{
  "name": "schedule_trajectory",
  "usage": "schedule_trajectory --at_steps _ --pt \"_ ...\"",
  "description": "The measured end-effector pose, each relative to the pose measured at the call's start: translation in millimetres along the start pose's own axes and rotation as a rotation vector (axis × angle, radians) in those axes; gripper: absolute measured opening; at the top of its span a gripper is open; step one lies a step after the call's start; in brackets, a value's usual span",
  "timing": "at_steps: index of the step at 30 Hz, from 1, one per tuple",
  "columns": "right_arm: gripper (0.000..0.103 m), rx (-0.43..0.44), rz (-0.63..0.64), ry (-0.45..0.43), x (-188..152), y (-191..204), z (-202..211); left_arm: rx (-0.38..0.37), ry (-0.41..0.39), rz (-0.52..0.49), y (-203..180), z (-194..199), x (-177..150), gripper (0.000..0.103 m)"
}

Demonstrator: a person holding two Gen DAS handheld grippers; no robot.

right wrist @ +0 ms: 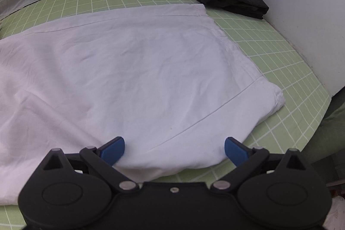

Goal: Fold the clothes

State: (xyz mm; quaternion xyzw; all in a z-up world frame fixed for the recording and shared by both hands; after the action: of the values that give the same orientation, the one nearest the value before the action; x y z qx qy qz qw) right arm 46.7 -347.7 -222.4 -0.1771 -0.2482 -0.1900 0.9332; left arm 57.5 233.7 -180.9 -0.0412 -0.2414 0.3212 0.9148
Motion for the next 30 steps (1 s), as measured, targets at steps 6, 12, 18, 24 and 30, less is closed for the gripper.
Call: schedule_trajectory --at_steps 6,12,18,24,30 --pt "0.101 0.005 -0.076 -0.006 -13.8 34.8 24.7 -0.052 0.047 -0.015 27.2 -29.8 44.6 0.056" --pt "0.101 0.048 -0.001 -0.025 -30.6 101.0 54.2 -0.114 0.084 -0.130 29.7 -53.9 68.2 0.056" --pt "0.101 0.062 0.140 -0.097 -40.2 142.8 93.9 -0.188 0.086 -0.181 29.7 -59.7 70.0 0.012" --pt "0.101 0.045 0.152 -0.087 -42.0 152.8 97.8 -0.198 0.059 -0.194 50.5 -44.9 68.1 0.007" --pt "0.101 0.044 0.137 -0.063 -34.6 160.8 89.9 -0.191 0.064 -0.178 71.6 -28.1 55.0 0.007"
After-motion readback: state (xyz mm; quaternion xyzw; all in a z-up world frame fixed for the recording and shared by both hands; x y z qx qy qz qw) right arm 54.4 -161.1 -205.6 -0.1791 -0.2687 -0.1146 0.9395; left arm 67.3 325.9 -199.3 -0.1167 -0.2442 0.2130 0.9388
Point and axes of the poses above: each gripper's, at about its wrist camera, not at the fingertips, and z roughly against the way its jaws point, y to its left, x to its top, the point moved 3 cm from there along -z, roughly the way its jaws point, and after that the axes turned 3 degrees about -x, right-handed, at the moved point
